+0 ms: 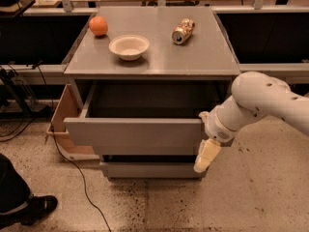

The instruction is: Open top drawer

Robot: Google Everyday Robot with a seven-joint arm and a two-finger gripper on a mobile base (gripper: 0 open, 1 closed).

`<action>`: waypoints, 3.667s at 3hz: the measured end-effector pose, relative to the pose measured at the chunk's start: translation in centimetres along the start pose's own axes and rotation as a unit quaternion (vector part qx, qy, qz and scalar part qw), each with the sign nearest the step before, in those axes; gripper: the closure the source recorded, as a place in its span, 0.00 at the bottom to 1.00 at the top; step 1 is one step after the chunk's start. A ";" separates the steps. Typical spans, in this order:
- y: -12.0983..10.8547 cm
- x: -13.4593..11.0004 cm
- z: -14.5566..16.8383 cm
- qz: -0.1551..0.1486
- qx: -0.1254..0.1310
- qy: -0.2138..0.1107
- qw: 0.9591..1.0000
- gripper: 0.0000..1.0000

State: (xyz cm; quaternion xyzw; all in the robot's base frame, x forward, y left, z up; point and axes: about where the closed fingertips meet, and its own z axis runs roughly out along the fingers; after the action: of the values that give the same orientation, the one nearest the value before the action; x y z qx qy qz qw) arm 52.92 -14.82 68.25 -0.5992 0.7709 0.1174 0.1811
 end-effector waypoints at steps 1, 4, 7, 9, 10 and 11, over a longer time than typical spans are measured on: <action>3.1 1.1 -1.0 0.001 -0.030 0.021 0.999 0.01; 3.5 0.9 -2.1 -0.010 -0.034 0.030 0.999 0.26; -1.9 -2.3 -5.6 -0.015 0.013 -0.023 1.000 1.00; -3.8 -2.3 -3.8 0.025 0.000 -0.082 0.996 1.00; -2.8 -1.6 -2.3 0.043 -0.019 -0.089 0.995 1.00; -0.2 0.1 -0.8 0.074 -0.050 -0.089 0.992 1.00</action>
Offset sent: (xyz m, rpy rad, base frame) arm -0.0508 -0.0114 0.0143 -0.0552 0.0888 0.0482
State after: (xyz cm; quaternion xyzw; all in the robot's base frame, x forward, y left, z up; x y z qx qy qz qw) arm 52.96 -15.25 68.91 -0.5361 0.7872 0.2217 0.2091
